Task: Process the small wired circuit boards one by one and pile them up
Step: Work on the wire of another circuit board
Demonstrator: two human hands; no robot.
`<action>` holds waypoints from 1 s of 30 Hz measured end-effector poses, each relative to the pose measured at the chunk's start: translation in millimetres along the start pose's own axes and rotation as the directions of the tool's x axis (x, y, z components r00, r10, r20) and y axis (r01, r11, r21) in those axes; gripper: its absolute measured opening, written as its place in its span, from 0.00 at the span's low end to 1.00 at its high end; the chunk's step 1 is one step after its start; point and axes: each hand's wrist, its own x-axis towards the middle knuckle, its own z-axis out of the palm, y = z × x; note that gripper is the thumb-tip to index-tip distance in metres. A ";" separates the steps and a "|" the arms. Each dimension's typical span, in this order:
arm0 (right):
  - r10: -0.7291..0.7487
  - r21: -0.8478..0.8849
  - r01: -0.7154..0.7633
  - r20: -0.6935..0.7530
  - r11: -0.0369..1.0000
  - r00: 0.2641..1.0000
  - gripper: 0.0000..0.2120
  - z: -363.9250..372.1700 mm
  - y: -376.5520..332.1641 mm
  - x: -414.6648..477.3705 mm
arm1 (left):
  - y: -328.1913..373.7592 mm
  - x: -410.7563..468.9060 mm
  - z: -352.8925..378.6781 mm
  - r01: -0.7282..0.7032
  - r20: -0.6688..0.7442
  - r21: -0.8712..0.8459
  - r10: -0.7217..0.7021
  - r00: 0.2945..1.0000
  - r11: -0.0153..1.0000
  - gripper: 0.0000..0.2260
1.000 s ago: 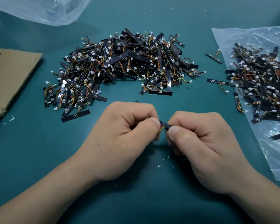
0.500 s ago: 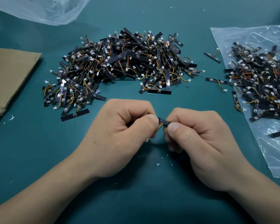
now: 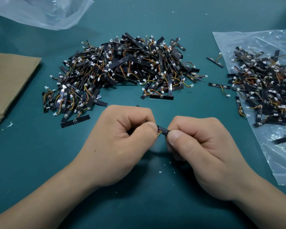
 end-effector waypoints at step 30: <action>0.120 0.060 -0.107 -0.292 0.992 0.949 0.08 4.1 7.9 2.6 | -20.7 3.7 -3.0 0.000 -0.158 0.494 0.090 0.983 0.869 0.18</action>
